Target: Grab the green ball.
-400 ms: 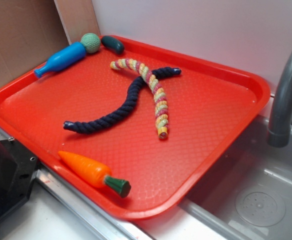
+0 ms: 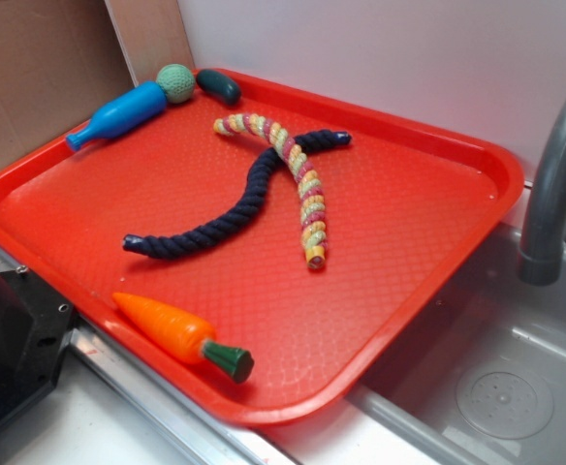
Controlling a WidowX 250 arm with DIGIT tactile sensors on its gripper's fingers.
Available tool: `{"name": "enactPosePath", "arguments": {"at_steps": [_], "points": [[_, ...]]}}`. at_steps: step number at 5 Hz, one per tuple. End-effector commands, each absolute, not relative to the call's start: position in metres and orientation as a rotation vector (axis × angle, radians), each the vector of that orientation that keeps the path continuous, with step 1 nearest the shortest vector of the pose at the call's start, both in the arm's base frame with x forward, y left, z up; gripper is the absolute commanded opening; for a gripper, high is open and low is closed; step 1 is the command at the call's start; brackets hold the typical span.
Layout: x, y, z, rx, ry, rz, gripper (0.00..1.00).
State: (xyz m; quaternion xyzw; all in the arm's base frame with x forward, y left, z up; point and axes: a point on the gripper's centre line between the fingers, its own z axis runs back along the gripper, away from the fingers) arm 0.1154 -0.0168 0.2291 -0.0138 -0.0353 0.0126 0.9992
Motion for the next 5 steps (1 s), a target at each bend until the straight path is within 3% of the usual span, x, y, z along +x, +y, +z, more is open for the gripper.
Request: {"name": "enactPosePath", "arguments": {"at_steps": [1, 2, 3, 5], "points": [[0.219, 0.027, 0.155, 0.056, -0.123, 0.104, 1.0], [0.249, 0.061, 0.153, 0.103, -0.28, 0.227, 1.0], [0.248, 0.097, 0.147, 0.11, -0.404, 0.483, 1.0], [0.248, 0.097, 0.147, 0.11, -0.404, 0.483, 1.0]]}}
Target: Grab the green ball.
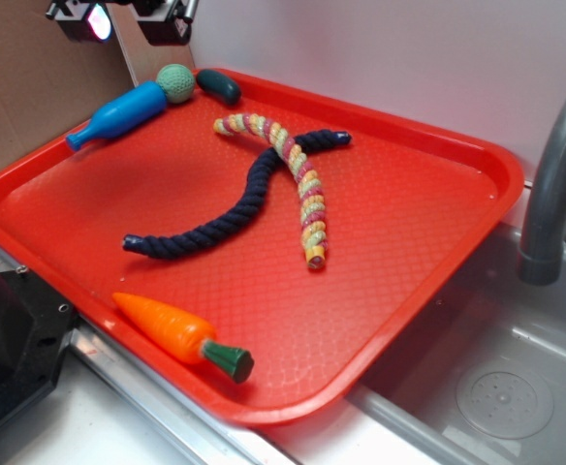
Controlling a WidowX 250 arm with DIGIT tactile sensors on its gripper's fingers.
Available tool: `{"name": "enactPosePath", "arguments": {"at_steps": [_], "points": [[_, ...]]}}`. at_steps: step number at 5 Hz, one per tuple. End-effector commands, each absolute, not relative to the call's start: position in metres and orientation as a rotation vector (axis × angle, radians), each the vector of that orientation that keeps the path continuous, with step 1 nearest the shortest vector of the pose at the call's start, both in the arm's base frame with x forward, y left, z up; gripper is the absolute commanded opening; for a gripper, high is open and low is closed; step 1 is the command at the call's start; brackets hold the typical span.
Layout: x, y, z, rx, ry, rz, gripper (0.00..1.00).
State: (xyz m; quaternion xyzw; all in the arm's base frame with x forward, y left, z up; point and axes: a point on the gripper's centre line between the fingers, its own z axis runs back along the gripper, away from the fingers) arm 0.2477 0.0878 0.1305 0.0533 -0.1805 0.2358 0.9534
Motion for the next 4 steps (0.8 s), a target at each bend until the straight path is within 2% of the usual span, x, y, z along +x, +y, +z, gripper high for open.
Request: {"name": "enactPosePath", "arguments": {"at_steps": [1, 2, 4], "points": [[0.248, 0.097, 0.147, 0.11, -0.404, 0.483, 1.0], [0.28, 0.125, 0.114, 0.07, -0.427, 0.412, 1.0], [0.318, 0.154, 0.083, 0.091, -0.421, 0.417, 1.0]]}}
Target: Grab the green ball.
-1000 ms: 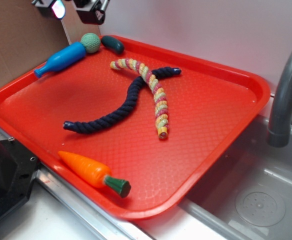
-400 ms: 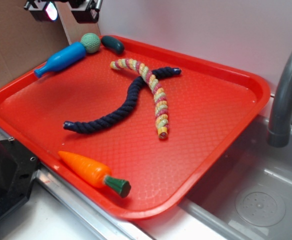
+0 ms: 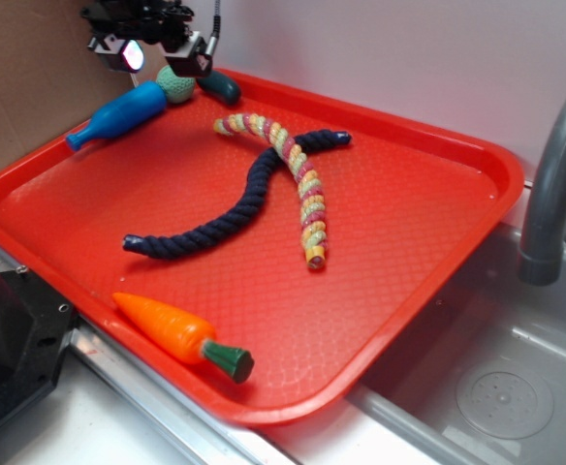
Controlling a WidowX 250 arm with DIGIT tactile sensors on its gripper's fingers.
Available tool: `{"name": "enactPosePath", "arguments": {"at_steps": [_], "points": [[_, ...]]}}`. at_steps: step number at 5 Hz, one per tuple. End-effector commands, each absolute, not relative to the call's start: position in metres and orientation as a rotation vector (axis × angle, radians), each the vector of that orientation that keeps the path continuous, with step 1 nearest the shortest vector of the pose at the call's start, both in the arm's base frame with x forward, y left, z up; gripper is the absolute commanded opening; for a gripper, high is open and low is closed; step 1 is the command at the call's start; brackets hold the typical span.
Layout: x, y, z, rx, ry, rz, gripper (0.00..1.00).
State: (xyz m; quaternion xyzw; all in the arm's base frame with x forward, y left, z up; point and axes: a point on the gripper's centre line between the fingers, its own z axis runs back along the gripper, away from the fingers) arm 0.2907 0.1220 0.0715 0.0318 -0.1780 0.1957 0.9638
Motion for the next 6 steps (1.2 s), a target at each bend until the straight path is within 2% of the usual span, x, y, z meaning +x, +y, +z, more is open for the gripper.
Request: {"name": "enactPosePath", "arguments": {"at_steps": [1, 2, 3, 4, 6], "points": [[0.325, 0.164, 0.085, 0.112, -0.463, 0.405, 1.0], [0.323, 0.168, 0.084, 0.163, -0.595, 0.528, 1.0], [0.321, 0.17, 0.082, 0.19, -0.627, 0.695, 1.0], [0.313, 0.176, 0.084, 0.158, -0.596, 0.767, 1.0], [0.292, 0.173, 0.107, 0.15, -0.55, 0.802, 1.0]]}}
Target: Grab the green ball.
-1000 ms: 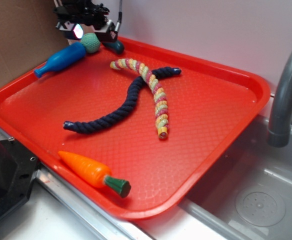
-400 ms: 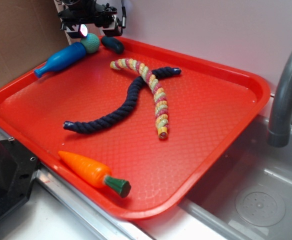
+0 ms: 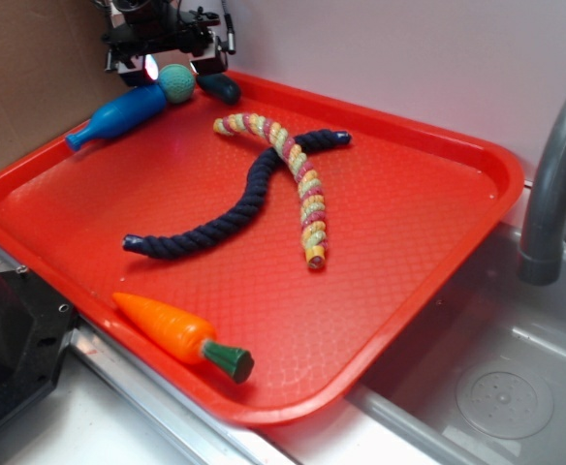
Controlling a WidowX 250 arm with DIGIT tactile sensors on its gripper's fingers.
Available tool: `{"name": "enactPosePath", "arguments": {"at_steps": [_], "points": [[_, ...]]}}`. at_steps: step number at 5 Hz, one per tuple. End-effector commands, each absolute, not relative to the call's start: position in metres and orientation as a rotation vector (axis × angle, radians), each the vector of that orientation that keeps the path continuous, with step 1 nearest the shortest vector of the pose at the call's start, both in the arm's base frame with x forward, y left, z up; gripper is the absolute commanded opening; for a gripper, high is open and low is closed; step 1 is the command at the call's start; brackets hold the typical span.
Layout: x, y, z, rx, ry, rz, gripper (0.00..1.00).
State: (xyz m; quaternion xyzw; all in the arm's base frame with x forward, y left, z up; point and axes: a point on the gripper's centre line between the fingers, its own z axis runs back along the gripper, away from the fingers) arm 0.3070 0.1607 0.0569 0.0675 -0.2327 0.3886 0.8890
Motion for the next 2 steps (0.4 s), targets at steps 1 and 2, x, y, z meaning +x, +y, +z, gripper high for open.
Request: {"name": "enactPosePath", "arguments": {"at_steps": [1, 2], "points": [[0.2927, 0.1818, 0.1041, 0.147, -0.558, 0.804, 1.0], [0.2975, 0.1864, 0.0968, 0.156, -0.543, 0.815, 1.0]]}}
